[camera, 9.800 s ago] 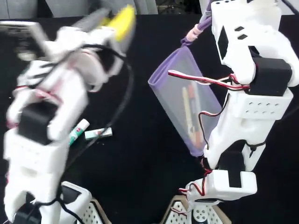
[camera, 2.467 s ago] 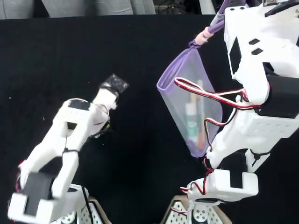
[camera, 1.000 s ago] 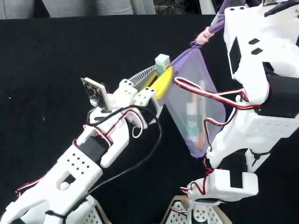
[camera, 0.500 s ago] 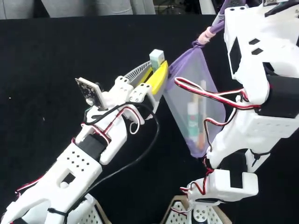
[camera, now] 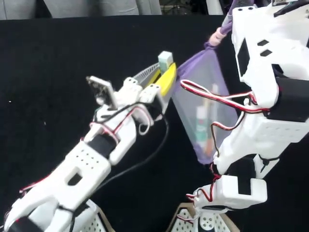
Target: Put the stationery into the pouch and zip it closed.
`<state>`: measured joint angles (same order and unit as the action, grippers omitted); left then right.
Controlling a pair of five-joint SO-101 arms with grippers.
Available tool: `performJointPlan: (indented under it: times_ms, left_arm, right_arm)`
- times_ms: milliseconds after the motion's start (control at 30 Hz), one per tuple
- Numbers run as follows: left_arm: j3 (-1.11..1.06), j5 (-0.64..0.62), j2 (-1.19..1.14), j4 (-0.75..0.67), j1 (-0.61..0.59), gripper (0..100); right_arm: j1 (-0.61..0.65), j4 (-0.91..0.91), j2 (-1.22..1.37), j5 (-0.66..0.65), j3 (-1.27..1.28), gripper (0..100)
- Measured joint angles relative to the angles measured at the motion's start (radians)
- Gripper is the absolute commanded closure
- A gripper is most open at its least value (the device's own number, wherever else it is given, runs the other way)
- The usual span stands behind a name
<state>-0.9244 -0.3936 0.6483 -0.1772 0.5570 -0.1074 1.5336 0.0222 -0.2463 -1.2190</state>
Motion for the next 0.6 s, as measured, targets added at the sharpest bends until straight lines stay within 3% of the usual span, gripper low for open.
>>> performJointPlan:
  times_ms: [267,600]
  left_arm:
    - [0.135,-0.002,-0.16,0.008,-0.015,97]
    - [0.144,-0.161,-0.12,0.011,-0.072,97]
  right_arm:
    - [-0.002,0.0,0.0,0.0,0.0,98.8]
    - [-0.003,0.0,0.0,0.0,0.0,98.8]
